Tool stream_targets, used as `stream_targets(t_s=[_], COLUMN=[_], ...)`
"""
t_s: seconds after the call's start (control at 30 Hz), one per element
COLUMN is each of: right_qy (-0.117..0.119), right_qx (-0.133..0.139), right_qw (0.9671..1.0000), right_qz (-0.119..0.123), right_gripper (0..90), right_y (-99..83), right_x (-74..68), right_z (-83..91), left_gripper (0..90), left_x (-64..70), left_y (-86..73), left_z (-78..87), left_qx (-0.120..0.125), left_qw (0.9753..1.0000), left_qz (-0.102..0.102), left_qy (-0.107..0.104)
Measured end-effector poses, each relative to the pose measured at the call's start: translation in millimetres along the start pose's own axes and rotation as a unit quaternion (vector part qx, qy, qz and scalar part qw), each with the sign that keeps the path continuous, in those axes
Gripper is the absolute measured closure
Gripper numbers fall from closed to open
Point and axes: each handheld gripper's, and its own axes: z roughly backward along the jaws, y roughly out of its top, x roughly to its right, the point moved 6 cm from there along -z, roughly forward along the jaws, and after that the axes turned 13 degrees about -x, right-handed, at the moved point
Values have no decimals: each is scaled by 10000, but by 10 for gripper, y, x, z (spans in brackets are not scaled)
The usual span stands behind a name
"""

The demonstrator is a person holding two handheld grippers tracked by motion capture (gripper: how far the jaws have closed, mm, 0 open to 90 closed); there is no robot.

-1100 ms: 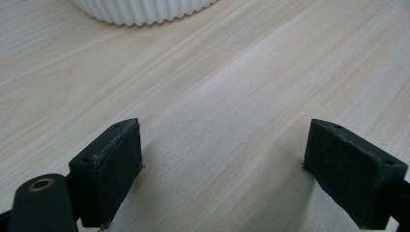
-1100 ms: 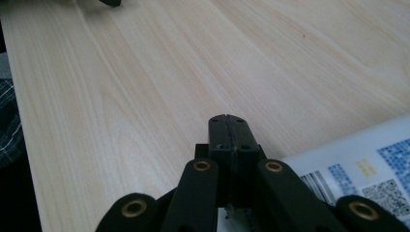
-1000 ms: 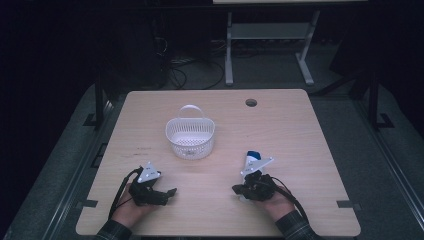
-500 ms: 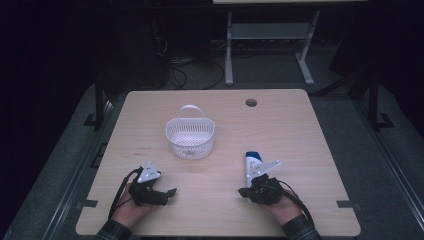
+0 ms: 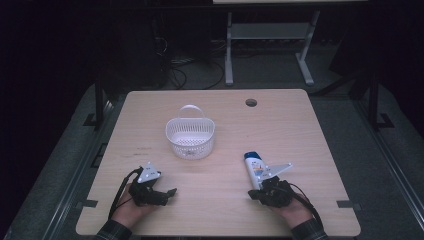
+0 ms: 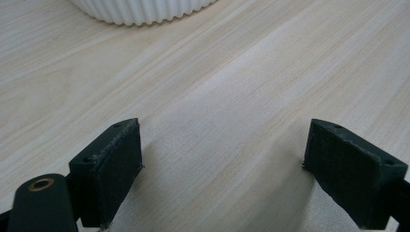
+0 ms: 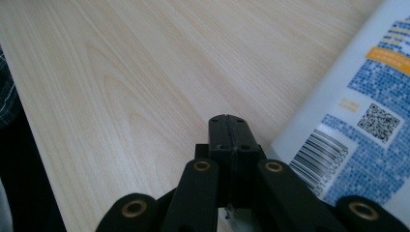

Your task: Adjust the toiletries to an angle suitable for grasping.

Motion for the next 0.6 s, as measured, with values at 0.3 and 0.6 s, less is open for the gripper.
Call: stream_targets(t_s=[0.3,0.6], right_qy=[-20,-64], right_qx=[10,28], right_qw=[9999,9995], right_qz=[-168,-320], right_gripper=[896,896], right_y=[-114,-225], right_x=[72,157], right_z=[64,128], left_gripper=[125,125], left_x=[0,2], left_y=[-2,-4], left_z=[1,2], left_qx=[-6,-4], left_qw=[10000,10000], left_qz=[-6,3], left_qy=[4,9])
